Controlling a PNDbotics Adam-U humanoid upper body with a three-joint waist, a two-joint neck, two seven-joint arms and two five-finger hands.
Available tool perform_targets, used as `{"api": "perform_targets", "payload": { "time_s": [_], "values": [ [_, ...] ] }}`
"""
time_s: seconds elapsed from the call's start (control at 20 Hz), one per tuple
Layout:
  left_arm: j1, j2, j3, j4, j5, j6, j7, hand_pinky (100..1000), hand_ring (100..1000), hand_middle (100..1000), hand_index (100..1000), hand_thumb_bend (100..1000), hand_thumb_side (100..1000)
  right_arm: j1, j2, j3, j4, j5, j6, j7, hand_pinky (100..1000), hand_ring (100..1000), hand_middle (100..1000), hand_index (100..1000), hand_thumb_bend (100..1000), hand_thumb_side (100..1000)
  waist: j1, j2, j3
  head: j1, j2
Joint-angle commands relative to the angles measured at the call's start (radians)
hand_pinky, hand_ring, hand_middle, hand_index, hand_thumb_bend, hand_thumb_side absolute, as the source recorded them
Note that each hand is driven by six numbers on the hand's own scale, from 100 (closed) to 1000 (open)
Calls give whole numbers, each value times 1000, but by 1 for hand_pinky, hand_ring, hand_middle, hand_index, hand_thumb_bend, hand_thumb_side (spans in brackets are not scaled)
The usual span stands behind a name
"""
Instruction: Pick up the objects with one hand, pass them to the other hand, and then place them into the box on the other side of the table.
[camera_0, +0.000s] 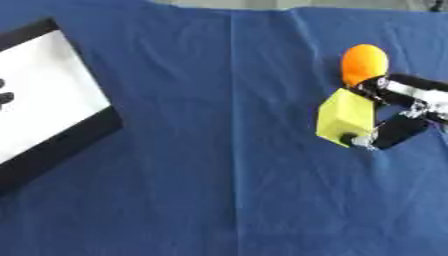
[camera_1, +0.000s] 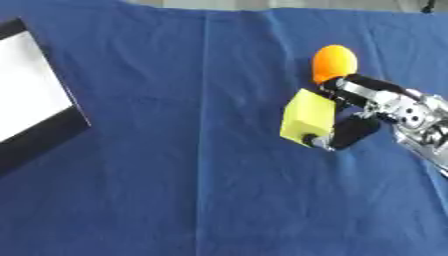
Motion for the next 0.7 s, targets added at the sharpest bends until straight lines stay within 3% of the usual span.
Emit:
{"api": "perform_targets", "payload": {
  "time_s": [0.05, 0.35, 0.7],
  "values": [
    [-2, 34, 18, -28, -1, -8, 3, 1000, 785, 758, 822, 166, 954, -19, -21, -39, -9, -104, -43, -30, 733, 641, 461, 593, 238, 100, 18, -40, -6, 12, 12],
    [-15, 75, 44, -71, -2, -23, 13, 1000, 786, 761, 824, 122, 856, -53, 40, -59, -9, -305, -103, -118, 749, 625, 444, 595, 230, 100, 30, -65, -21, 31, 32],
    [-80, 158, 58, -103, -8, -56, 3, 1000, 787, 762, 825, 100, 748, -97, 141, -29, -9, -395, -161, -263, 742, 611, 437, 598, 223, 100, 45, -84, -21, 43, 33]
  ]
}}
